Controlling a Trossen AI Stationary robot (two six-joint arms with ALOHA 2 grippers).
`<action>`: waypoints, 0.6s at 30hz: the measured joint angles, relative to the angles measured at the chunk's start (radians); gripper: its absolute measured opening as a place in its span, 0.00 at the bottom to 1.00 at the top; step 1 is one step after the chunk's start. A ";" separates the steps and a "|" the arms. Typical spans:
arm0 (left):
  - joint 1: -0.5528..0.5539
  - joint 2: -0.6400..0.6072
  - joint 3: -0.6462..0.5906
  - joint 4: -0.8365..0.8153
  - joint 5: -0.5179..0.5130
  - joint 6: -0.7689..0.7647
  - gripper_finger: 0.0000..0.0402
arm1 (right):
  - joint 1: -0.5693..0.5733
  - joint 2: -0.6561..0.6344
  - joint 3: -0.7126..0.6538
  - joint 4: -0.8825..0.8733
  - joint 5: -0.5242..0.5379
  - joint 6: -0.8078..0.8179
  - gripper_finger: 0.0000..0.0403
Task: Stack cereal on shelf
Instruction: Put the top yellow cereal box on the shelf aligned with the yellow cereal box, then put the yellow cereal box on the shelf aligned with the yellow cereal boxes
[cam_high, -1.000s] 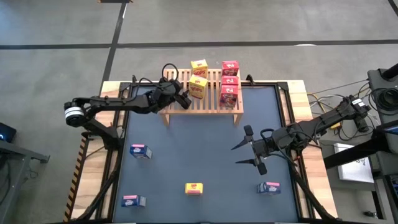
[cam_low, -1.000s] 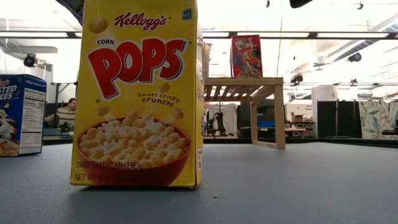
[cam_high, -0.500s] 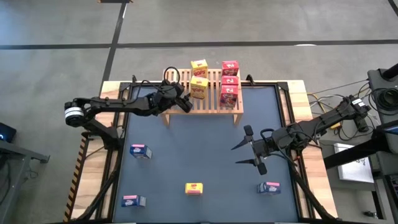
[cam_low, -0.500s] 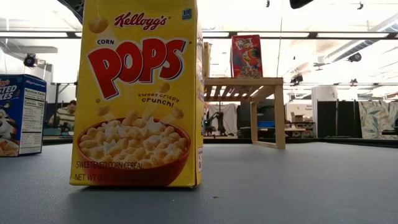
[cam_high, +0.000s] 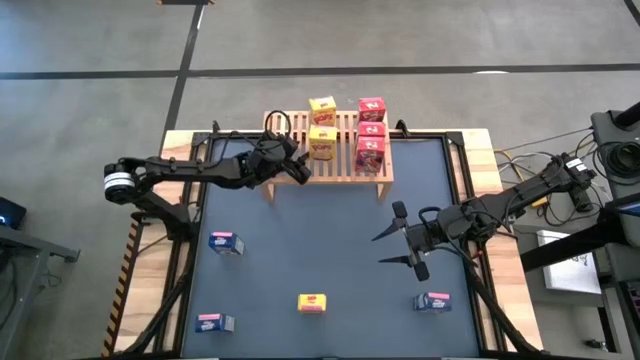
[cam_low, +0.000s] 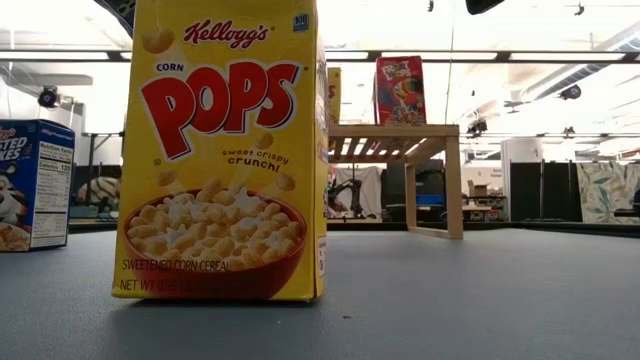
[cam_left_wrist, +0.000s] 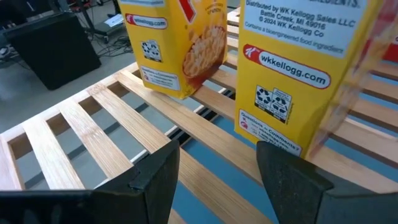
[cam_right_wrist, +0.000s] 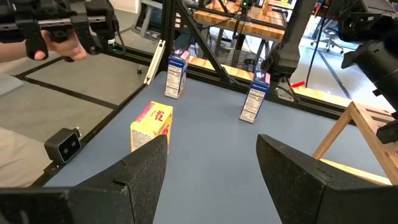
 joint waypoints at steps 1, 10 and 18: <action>-0.001 -0.001 0.000 -0.001 0.000 0.000 0.50 | 0.000 0.000 0.000 0.000 0.000 0.000 0.59; -0.003 -0.053 0.000 -0.051 0.004 0.000 0.50 | 0.000 0.000 0.000 0.000 0.000 0.000 0.59; -0.003 -0.169 0.000 -0.189 -0.003 0.004 0.50 | 0.000 0.000 0.000 0.000 0.000 0.003 0.59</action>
